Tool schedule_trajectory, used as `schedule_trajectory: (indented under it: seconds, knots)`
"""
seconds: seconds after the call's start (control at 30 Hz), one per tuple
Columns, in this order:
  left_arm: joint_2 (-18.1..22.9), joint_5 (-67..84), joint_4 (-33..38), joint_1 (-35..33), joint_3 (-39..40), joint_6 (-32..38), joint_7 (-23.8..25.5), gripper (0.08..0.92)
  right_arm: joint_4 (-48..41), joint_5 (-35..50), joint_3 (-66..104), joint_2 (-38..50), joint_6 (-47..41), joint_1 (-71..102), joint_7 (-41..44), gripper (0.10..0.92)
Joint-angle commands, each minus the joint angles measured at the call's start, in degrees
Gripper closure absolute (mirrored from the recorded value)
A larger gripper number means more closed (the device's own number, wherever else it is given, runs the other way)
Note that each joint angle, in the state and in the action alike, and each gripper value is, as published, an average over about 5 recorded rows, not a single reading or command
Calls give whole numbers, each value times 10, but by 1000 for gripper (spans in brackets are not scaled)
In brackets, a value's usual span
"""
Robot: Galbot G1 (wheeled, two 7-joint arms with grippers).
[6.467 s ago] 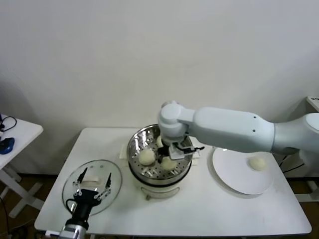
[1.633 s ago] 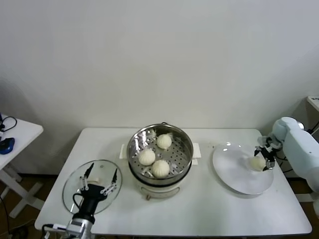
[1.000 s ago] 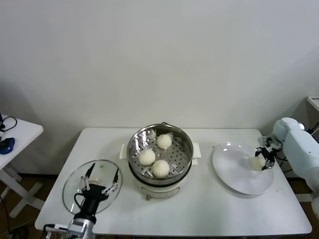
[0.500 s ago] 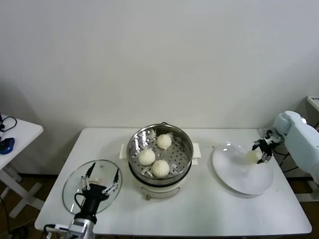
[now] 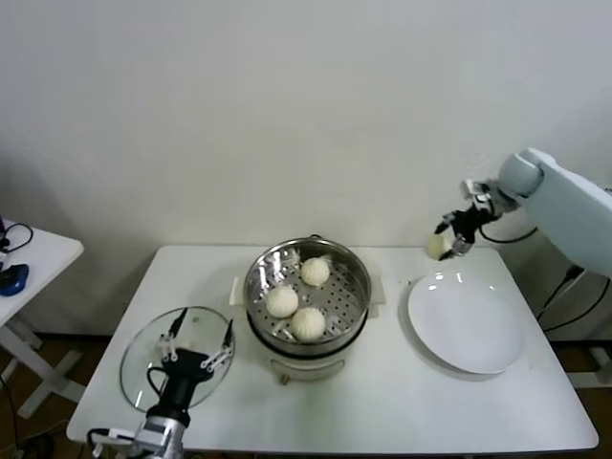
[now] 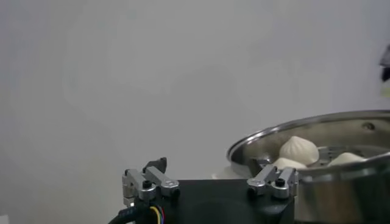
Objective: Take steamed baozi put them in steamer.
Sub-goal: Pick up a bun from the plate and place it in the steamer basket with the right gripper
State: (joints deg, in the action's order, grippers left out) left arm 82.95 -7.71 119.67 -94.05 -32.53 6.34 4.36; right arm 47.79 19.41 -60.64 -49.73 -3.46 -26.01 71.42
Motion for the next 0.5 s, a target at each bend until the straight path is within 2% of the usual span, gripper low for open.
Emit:
schedule_trajectory:
  seconds: [0.03, 0.17, 0.5]
  knots:
    - [5, 1, 2, 22, 25, 0, -1, 177, 116, 270, -239, -34, -101, -189, -18, 330]
    - [-1, -1, 2, 32, 38, -4, -2, 177, 152, 318, -286, -63, -115, -212, -35, 330]
    - [-27, 43, -6, 43, 23, -3, 7, 177, 177, 339, -327, -125, -122, -186, -59, 330]
